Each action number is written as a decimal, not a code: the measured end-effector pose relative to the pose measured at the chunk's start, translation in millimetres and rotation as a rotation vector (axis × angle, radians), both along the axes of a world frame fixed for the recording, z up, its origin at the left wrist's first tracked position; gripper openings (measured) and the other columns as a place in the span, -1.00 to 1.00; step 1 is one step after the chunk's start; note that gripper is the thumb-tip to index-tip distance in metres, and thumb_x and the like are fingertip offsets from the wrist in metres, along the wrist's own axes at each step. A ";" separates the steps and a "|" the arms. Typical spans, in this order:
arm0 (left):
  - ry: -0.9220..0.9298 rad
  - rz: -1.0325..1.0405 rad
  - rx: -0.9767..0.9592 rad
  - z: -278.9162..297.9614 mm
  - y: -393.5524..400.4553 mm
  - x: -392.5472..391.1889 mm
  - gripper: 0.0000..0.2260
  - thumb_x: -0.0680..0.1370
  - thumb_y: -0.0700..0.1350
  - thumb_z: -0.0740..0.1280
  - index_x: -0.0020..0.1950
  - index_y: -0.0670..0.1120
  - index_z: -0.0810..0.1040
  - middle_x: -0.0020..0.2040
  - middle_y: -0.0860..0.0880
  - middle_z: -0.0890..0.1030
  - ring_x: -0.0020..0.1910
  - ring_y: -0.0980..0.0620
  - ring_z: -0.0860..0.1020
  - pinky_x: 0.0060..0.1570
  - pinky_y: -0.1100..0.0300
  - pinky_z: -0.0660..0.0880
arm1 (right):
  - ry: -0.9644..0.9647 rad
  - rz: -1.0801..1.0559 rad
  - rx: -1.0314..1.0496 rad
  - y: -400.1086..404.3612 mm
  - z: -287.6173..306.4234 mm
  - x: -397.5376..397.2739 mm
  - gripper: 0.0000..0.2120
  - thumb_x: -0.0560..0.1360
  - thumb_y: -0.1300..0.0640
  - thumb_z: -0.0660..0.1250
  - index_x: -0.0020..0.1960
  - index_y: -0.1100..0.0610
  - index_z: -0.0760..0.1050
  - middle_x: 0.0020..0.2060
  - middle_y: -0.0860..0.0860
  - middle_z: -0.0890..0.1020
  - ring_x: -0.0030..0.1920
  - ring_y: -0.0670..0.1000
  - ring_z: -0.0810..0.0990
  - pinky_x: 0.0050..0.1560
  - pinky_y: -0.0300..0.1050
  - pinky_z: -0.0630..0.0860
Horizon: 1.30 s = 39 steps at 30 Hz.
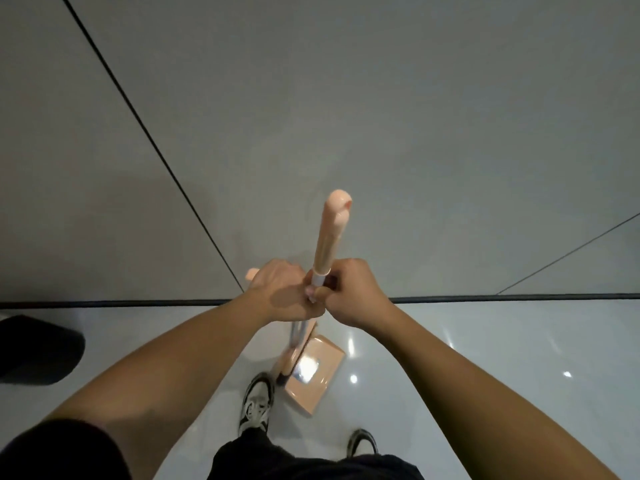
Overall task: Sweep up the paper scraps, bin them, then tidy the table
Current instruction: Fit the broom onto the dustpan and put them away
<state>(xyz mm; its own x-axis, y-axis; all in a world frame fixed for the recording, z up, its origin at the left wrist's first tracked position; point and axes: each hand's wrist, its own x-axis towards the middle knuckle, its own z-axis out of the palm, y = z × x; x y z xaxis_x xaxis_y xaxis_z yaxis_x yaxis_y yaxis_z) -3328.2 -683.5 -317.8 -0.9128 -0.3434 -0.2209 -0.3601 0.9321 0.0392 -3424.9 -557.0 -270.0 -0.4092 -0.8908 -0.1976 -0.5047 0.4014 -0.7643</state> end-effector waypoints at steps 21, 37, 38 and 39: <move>0.107 0.060 0.475 -89.5 -156.0 -13.5 -0.77 0.45 0.05 0.25 0.08 0.07 0.51 0.25 -0.02 0.46 0.35 -0.09 0.39 0.13 0.03 0.48 | 0.172 -0.380 0.200 -157.7 -60.2 23.9 -0.80 0.51 0.04 0.32 -0.29 0.01 0.49 -0.31 0.01 0.67 -0.20 0.10 0.61 -0.24 -0.11 0.42; 0.051 -0.065 0.499 -68.0 -169.5 -41.0 -0.73 0.51 -0.30 0.26 0.19 -0.15 0.54 0.30 -0.35 0.46 0.15 -0.10 0.55 -0.03 0.38 0.44 | 0.124 -0.532 0.162 -168.0 -63.7 11.1 -0.81 0.50 0.01 0.40 -0.20 0.09 0.65 -0.31 0.02 0.69 -0.25 0.04 0.62 -0.22 -0.09 0.50; 0.096 -0.037 0.511 -63.7 -165.7 -43.3 -0.76 0.48 -0.34 0.25 0.13 -0.20 0.54 0.23 -0.39 0.48 0.03 -0.12 0.58 -0.14 0.33 0.45 | 0.122 -0.522 0.165 -167.8 -64.0 9.9 -0.82 0.51 0.00 0.41 -0.14 0.10 0.67 -0.26 0.03 0.71 -0.21 0.04 0.63 -0.18 -0.08 0.53; 0.126 -0.022 0.518 -63.8 -162.0 -42.1 -0.78 0.47 -0.36 0.24 0.06 -0.19 0.53 0.15 -0.37 0.55 0.03 -0.16 0.57 -0.11 0.28 0.44 | 0.125 -0.512 0.168 -167.2 -64.2 8.3 -0.81 0.51 -0.01 0.42 -0.09 0.10 0.69 -0.22 0.03 0.72 -0.18 0.04 0.64 -0.14 -0.07 0.55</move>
<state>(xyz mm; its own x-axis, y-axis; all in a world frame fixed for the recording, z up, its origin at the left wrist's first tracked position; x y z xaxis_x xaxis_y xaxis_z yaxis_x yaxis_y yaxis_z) -3370.3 -845.5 -381.7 -0.9491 -0.1984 -0.2448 -0.3032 0.7864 0.5381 -3416.6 -724.2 -334.2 -0.8111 -0.5326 -0.2417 -0.2964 0.7306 -0.6151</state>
